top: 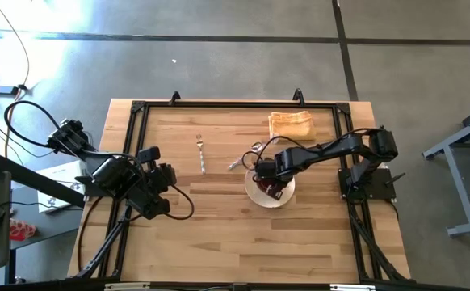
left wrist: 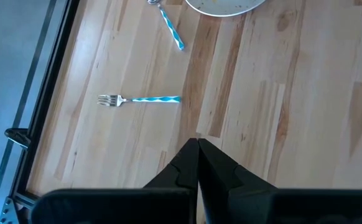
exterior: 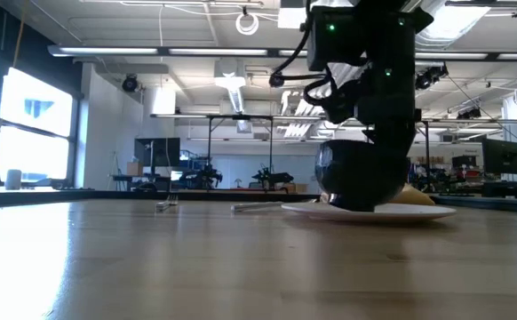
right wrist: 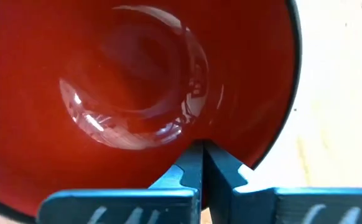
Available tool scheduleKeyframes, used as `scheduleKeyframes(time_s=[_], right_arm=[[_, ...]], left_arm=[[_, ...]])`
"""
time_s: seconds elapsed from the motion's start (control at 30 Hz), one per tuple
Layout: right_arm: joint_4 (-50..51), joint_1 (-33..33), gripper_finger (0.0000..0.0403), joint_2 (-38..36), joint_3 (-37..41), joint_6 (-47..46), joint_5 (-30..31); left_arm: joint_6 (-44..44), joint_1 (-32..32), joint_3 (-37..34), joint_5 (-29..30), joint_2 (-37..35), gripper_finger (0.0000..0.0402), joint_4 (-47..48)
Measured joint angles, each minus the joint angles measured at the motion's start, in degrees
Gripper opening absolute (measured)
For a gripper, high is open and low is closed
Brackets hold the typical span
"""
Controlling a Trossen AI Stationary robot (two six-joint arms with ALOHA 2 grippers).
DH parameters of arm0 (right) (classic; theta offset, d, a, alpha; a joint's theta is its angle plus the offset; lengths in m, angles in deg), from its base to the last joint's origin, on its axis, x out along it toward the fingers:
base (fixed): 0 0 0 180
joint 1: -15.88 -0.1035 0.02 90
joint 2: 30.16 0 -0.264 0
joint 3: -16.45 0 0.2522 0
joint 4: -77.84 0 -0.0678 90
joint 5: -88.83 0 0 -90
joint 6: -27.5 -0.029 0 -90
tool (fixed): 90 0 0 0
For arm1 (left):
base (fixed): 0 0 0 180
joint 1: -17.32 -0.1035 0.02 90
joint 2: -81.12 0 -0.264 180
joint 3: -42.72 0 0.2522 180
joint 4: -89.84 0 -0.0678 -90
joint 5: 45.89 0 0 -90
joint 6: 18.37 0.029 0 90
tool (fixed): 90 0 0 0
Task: Set table place
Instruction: Adjust the black bowl on the white plate
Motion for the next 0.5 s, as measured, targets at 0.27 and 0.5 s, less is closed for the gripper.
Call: scheduleKeyframes(time_s=[0.27,0.5], right_arm=[[1.7,0.0,0.0000,0.0,-4.2,2.2,2.5],[4.1,0.0,0.0000,0.0,-7.6,3.5,3.6]], left_arm=[[0.0,0.0,0.0,0.0,0.0,0.0000,0.0],[0.0,0.0,0.0,0.0,0.0,0.0000,0.0]])
